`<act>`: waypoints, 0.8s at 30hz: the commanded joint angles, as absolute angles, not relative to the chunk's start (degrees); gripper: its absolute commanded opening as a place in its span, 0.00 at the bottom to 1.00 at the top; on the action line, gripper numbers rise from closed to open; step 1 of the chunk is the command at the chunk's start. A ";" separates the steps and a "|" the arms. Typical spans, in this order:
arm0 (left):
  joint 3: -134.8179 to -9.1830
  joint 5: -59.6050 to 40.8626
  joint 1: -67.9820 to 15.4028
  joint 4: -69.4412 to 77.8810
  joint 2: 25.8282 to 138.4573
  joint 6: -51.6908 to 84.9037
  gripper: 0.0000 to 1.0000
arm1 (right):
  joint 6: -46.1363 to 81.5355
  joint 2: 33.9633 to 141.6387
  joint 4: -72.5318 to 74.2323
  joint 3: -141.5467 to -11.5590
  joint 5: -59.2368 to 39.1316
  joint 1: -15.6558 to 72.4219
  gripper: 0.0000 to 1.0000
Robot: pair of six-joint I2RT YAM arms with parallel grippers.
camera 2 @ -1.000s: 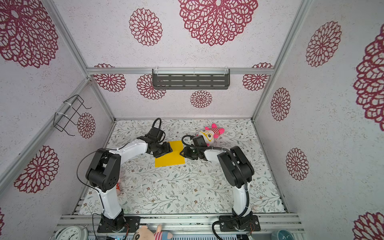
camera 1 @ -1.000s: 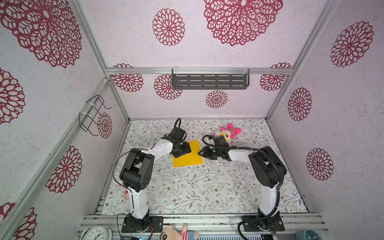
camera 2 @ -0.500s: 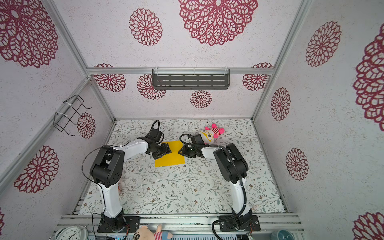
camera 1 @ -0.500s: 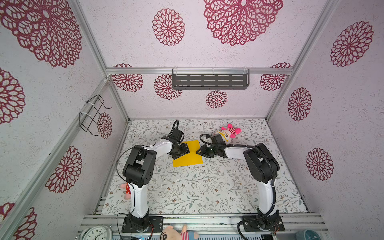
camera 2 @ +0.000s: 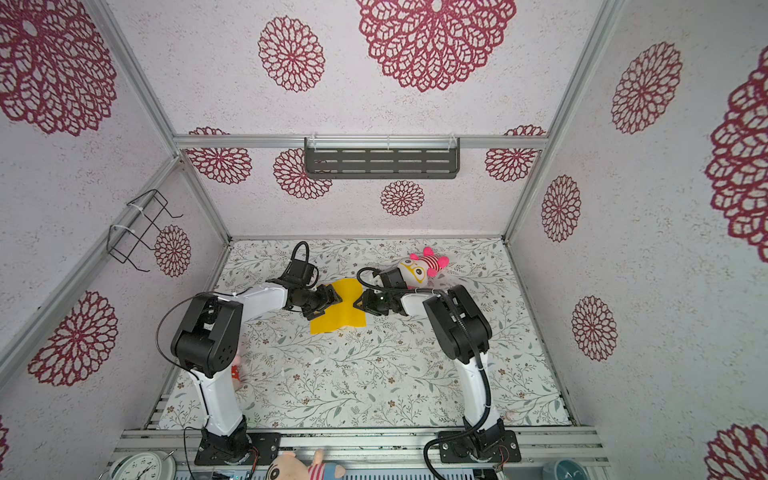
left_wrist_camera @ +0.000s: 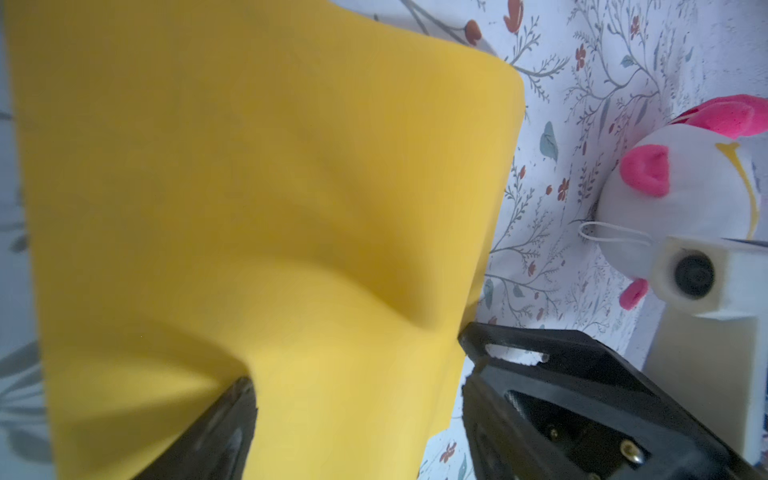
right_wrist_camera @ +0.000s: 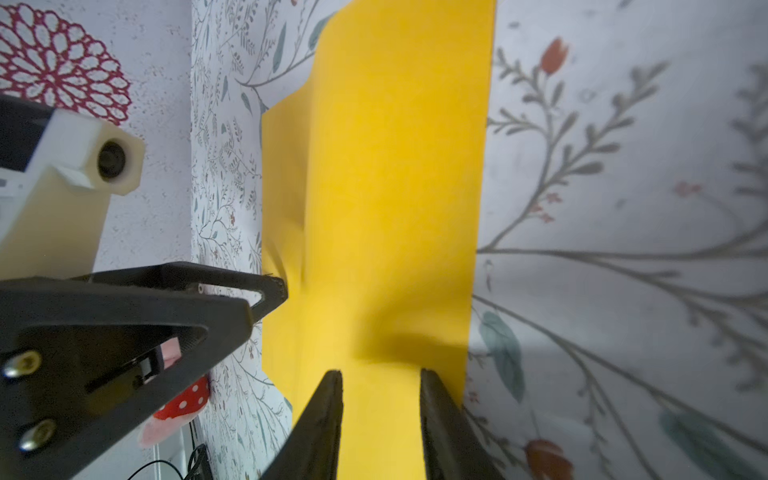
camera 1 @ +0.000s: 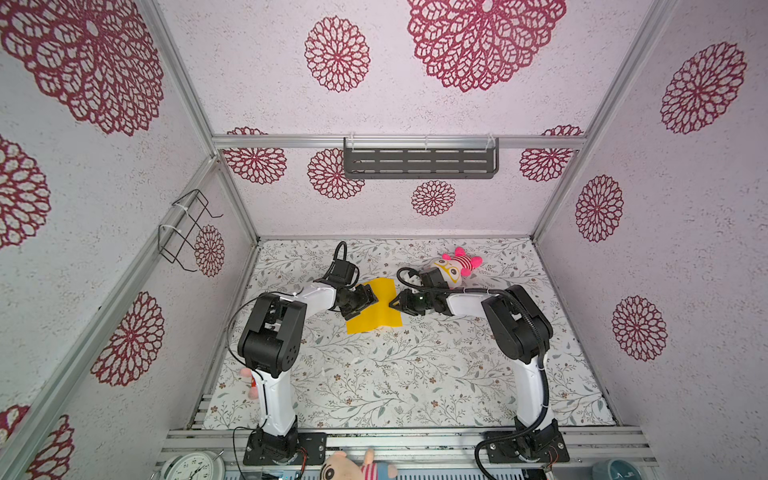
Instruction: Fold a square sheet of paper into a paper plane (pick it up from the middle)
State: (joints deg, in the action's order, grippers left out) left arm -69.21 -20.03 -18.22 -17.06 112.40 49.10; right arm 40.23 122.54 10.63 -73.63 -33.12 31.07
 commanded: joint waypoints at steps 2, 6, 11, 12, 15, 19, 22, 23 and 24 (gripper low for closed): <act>-66.88 -21.86 -18.20 -16.62 114.70 50.27 0.81 | 41.02 125.04 9.54 -74.65 -34.69 32.74 0.36; -67.20 -22.59 -18.19 -16.75 115.14 49.75 0.78 | 40.83 125.90 9.56 -75.81 -35.60 33.47 0.35; -67.89 -23.33 -18.17 -17.29 115.82 48.87 0.72 | 40.80 126.38 9.86 -76.05 -36.45 34.01 0.34; -68.02 -23.62 -18.15 -17.25 115.88 48.74 0.70 | 40.91 126.34 10.10 -75.98 -36.58 34.01 0.34; -68.38 -24.25 -18.19 -17.31 115.84 47.90 0.62 | 41.15 125.46 11.39 -75.01 -36.91 34.01 0.34; -68.29 -24.61 -18.03 -16.90 114.86 46.16 0.44 | 42.03 122.84 14.77 -72.33 -37.17 33.28 0.34; -67.84 -25.46 -18.10 -16.26 113.88 44.67 0.36 | 43.08 119.80 18.22 -69.05 -37.07 32.06 0.35; -67.40 -25.97 -18.06 -15.48 113.22 44.36 0.34 | 43.65 118.61 19.49 -67.69 -36.94 31.57 0.36; -66.96 -26.58 -18.04 -14.90 113.11 44.10 0.32 | 44.10 117.61 20.58 -66.48 -36.92 31.08 0.37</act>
State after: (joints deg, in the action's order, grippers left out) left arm -68.14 -25.10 -18.06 -15.64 113.91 45.95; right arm 42.22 121.99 18.20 -69.19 -36.95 32.73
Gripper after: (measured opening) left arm 0.327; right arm 0.361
